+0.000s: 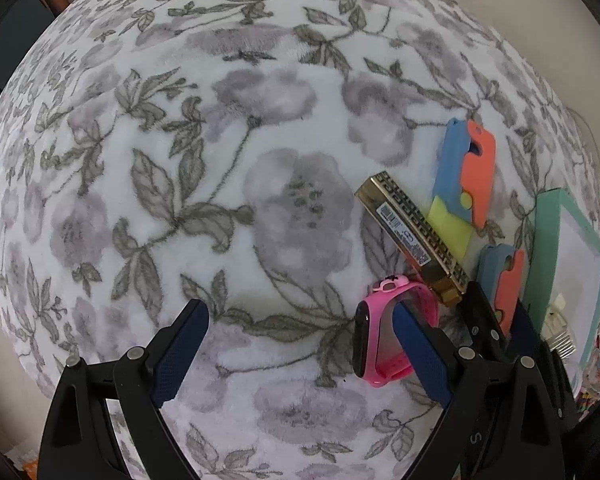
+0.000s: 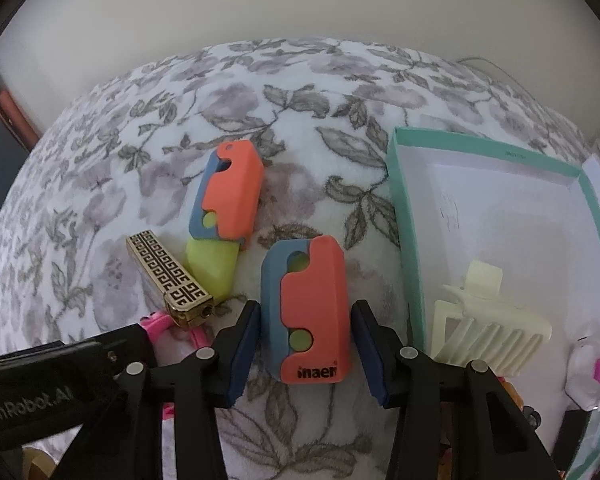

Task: Organize rigid objects
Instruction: 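Grasp the pink watch with the left gripper while the right gripper grasps the orange-blue toy knife, then carry the pink watch and toy knife into the white tray and open both grippers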

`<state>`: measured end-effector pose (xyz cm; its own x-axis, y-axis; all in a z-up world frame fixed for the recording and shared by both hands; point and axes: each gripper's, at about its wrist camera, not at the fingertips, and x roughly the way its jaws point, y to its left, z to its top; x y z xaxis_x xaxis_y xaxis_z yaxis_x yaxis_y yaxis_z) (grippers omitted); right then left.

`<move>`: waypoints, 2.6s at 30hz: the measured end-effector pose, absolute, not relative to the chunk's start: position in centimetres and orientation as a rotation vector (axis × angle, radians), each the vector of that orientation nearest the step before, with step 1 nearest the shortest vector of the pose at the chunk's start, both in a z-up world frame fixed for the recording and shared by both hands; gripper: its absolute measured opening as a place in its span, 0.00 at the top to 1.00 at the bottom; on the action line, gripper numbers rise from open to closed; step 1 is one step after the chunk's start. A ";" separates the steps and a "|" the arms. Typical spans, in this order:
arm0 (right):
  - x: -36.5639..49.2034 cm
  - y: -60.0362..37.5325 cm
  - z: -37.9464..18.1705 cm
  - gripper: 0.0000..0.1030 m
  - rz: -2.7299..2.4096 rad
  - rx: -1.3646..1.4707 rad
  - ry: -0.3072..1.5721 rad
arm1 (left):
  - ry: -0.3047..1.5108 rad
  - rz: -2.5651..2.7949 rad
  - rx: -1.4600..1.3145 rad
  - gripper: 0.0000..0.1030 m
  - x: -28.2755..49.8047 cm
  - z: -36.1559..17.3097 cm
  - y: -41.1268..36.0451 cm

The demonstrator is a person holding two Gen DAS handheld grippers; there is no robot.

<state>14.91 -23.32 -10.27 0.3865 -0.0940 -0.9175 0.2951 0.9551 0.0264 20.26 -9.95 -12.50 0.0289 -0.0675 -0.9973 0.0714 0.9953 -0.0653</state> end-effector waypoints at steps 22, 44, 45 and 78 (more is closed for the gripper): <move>14.9 -23.2 -10.3 0.56 -0.244 0.174 1.148 | 1.461 0.046 0.129 0.10 19.9 -15.0 -8.5; 13.9 -26.2 -8.2 0.56 -0.215 0.400 1.121 | 1.477 -0.119 0.202 0.84 17.8 -16.2 -13.9; 13.9 -26.2 -7.9 0.56 -0.214 0.398 1.116 | 1.478 -0.118 0.202 0.85 18.2 -15.7 -14.0; 9.9 -29.8 2.4 0.57 -0.255 0.437 0.862 | 1.256 -0.298 -0.108 0.88 18.6 -0.7 -7.5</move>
<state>9.95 -29.77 2.36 0.6283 -0.0418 -0.7768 0.3880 0.8823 0.2664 18.65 -7.45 -0.70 0.2770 -0.2802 -0.9191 0.1622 0.9564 -0.2427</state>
